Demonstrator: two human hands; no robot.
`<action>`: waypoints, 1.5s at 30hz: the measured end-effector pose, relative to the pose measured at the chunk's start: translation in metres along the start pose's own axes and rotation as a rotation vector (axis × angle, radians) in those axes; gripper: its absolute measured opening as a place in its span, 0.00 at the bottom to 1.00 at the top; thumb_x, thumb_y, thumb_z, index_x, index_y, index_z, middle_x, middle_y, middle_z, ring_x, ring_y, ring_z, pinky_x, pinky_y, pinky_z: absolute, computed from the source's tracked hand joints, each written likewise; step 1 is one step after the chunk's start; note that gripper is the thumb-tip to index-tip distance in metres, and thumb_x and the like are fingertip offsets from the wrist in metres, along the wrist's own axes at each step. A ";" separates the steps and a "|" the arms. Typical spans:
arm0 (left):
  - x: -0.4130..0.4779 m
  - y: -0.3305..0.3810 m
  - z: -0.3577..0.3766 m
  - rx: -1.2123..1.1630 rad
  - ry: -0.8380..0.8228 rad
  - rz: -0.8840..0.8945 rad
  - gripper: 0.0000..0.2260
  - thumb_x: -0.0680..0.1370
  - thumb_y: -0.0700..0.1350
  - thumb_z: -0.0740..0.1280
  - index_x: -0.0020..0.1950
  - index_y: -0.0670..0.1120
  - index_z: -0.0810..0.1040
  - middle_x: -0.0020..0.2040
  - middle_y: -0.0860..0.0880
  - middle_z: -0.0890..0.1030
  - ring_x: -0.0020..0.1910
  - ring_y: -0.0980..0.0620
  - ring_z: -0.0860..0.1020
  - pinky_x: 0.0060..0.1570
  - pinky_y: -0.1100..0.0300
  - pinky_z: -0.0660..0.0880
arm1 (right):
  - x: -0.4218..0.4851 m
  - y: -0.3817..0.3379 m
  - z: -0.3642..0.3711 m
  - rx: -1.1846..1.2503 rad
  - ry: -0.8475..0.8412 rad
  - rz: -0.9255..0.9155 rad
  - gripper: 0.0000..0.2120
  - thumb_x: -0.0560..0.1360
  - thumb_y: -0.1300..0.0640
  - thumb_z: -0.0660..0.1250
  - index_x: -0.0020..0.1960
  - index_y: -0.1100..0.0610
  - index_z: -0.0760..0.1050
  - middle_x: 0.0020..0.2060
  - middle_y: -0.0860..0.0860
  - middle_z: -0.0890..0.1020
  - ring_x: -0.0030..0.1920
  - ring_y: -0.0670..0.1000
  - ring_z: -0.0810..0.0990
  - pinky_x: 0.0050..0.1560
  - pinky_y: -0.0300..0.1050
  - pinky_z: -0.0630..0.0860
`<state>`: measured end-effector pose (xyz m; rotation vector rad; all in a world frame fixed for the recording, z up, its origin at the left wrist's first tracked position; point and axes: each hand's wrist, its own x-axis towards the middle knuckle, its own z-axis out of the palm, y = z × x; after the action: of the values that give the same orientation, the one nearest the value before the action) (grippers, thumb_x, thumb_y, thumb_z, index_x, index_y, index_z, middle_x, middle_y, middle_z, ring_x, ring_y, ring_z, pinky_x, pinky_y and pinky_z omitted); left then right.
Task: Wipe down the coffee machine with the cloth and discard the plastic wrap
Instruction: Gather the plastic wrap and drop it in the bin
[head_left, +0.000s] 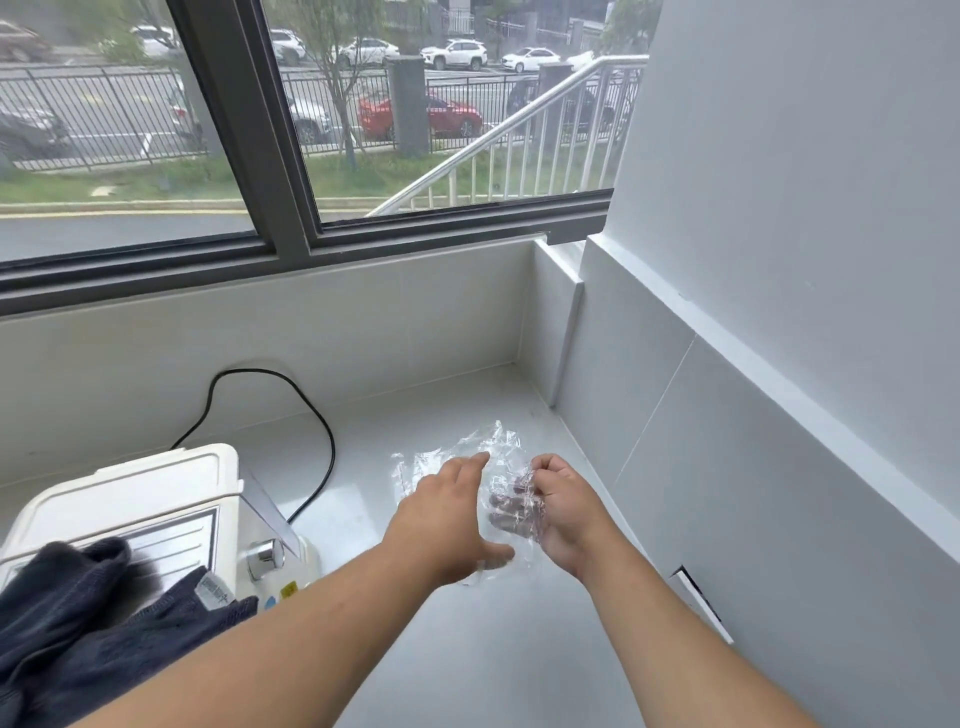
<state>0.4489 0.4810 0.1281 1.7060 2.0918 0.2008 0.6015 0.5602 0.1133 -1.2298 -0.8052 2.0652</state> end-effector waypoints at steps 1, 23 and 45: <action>-0.004 0.002 -0.002 -0.020 0.003 0.007 0.52 0.67 0.65 0.75 0.83 0.58 0.50 0.82 0.55 0.59 0.76 0.48 0.65 0.70 0.49 0.71 | -0.007 -0.003 0.003 0.012 -0.014 0.002 0.13 0.81 0.71 0.55 0.47 0.56 0.72 0.35 0.56 0.79 0.35 0.62 0.85 0.40 0.59 0.85; -0.124 0.008 -0.081 -0.272 0.246 0.359 0.11 0.72 0.42 0.63 0.39 0.52 0.60 0.37 0.53 0.71 0.35 0.49 0.70 0.29 0.56 0.58 | -0.184 0.030 0.098 0.097 -0.095 -0.143 0.22 0.78 0.37 0.65 0.57 0.53 0.84 0.51 0.55 0.85 0.44 0.58 0.83 0.47 0.53 0.77; -0.209 0.007 -0.089 -0.161 0.224 1.001 0.50 0.64 0.75 0.71 0.80 0.69 0.49 0.84 0.61 0.48 0.78 0.49 0.64 0.68 0.52 0.71 | -0.289 0.045 0.125 0.015 0.247 -0.330 0.14 0.83 0.46 0.57 0.59 0.51 0.78 0.49 0.57 0.74 0.42 0.52 0.74 0.39 0.46 0.68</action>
<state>0.4499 0.2963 0.2595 2.5466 1.1060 0.8481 0.5938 0.2917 0.2840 -1.2222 -0.8131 1.6179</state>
